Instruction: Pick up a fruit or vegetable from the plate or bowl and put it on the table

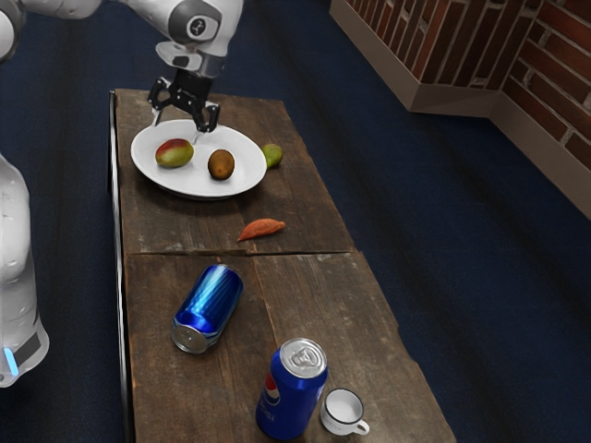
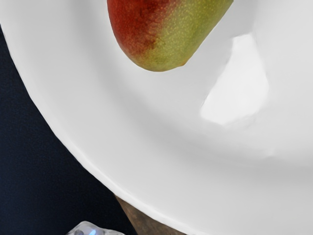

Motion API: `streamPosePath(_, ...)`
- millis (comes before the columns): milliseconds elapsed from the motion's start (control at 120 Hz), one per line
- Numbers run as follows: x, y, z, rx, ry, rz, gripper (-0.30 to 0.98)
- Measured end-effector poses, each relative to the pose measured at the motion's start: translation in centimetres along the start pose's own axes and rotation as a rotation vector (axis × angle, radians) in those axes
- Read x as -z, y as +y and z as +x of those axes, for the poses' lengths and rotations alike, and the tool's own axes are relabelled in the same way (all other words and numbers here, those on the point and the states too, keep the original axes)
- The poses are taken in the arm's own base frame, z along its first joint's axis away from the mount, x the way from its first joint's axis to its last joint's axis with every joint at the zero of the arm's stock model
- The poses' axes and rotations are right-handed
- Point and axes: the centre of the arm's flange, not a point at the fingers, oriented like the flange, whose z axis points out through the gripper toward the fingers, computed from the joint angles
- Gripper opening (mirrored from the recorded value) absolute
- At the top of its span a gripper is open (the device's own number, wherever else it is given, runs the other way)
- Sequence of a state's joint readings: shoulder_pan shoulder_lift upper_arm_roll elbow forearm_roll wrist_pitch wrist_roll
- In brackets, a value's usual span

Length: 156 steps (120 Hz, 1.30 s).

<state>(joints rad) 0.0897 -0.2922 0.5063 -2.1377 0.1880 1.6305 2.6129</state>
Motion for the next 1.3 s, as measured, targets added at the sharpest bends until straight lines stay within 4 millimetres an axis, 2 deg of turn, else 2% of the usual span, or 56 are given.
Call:
streamPosePath(108,-0.5,1.1,-0.3,0.018,0.005,-0.006,0.69)
streamPosePath(383,-0.2,1.9,0.3,0.017,-0.027,0.024,0.69)
streamPosePath(808,-1.6,1.6,0.0,0.061,-0.088,-0.032,0.69)
streamPosePath(1017,-0.2,0.5,1.2,0.079,-0.088,0.018,0.69)
streamPosePath(1300,-1.6,0.0,1.7,0.108,-0.030,0.025,0.69)
